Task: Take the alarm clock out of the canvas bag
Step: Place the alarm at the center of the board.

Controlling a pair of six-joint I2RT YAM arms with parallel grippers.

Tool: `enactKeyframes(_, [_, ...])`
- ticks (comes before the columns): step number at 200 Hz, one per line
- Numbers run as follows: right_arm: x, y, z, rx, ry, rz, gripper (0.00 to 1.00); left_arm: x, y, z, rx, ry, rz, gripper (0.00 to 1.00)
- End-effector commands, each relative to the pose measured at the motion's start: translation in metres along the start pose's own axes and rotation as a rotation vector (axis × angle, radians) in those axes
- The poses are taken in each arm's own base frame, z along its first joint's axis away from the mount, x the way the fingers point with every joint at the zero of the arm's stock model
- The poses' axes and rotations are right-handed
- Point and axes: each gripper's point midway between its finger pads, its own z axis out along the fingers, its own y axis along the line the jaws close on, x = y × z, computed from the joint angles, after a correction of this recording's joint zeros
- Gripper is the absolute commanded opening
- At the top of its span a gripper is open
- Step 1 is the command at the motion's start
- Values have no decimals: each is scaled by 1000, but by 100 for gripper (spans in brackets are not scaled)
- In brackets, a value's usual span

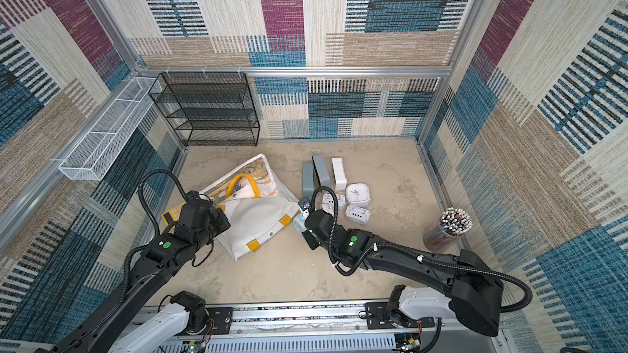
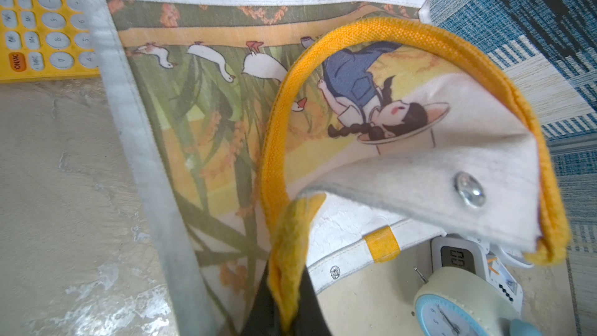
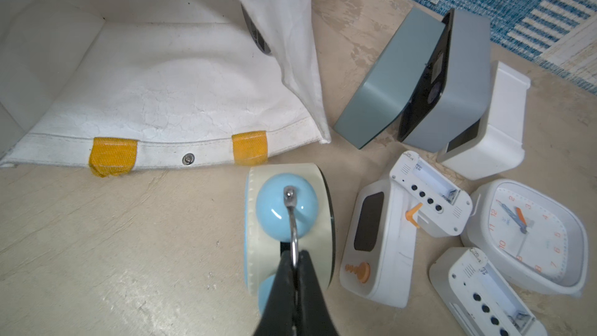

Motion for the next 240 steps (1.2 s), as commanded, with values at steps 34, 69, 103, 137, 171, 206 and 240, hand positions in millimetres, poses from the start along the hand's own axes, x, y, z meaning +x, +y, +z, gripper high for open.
enactKeyframes(34, [2,-5,12,5,35,52,2,-3,4,-3,-17,-16,-21,0])
enactKeyframes(69, [3,-12,20,28,58,57,2,-5,5,-6,-18,-24,-21,0])
enactKeyframes(103, [7,-14,31,45,93,63,2,-4,5,-6,-19,-22,-21,0])
enactKeyframes(137, [10,-18,35,65,113,70,2,-5,6,-7,-25,-28,-18,0])
enactKeyframes(171, [6,-22,26,67,100,79,2,-6,8,-7,-32,-29,-13,0])
enactKeyframes(206, [6,-25,19,62,103,83,3,-6,8,-8,-34,-34,-13,0])
enactKeyframes(240, [14,-22,21,43,133,92,3,-11,9,-12,-47,-46,-2,0])
